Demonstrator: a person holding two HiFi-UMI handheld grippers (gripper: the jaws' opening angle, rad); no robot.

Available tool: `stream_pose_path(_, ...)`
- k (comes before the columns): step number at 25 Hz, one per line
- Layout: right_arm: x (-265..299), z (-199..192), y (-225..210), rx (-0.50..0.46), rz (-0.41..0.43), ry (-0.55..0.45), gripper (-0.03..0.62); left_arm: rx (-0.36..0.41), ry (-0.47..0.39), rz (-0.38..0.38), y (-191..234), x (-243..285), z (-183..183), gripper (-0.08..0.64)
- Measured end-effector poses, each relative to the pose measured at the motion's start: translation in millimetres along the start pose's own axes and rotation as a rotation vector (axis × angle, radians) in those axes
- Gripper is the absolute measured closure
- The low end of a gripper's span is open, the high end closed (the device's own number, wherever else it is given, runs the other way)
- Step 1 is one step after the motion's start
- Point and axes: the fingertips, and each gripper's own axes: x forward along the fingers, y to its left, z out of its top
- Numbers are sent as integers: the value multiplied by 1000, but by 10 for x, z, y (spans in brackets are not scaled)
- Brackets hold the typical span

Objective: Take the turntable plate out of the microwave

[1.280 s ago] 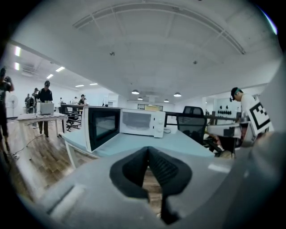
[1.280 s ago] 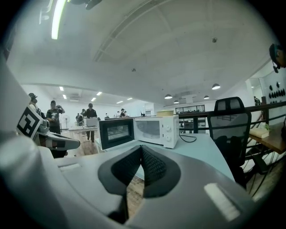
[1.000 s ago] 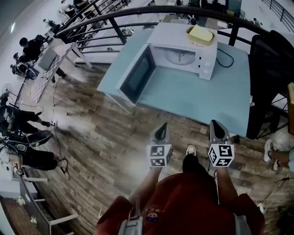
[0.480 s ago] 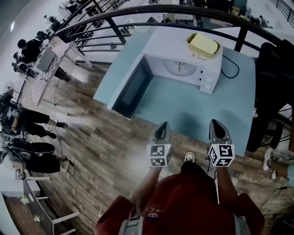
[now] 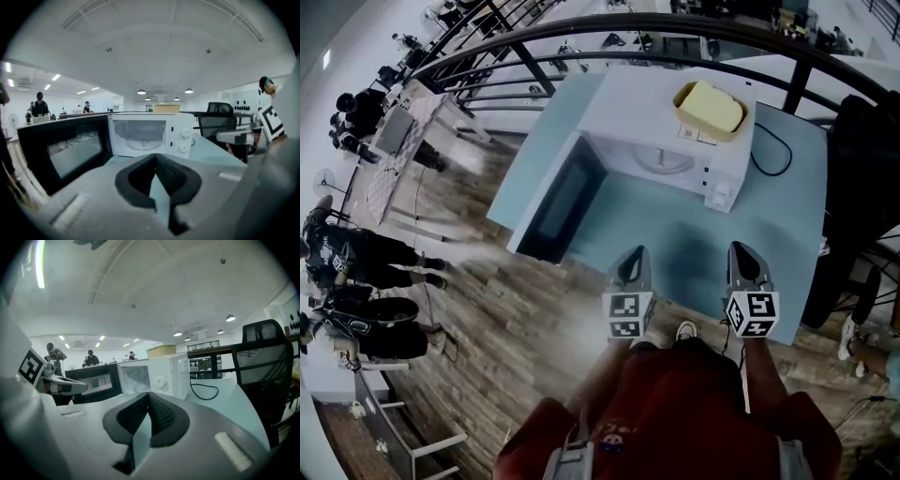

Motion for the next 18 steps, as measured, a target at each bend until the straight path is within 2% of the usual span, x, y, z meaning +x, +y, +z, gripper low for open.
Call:
stream_pose_path(9,235,32,-132,6,-1,2,592,-18,8,2,95,327,28,563)
stream_pose_path(18,682,92,-188,8,-62,-6,592,-24,-1,-54,414,840,132,563)
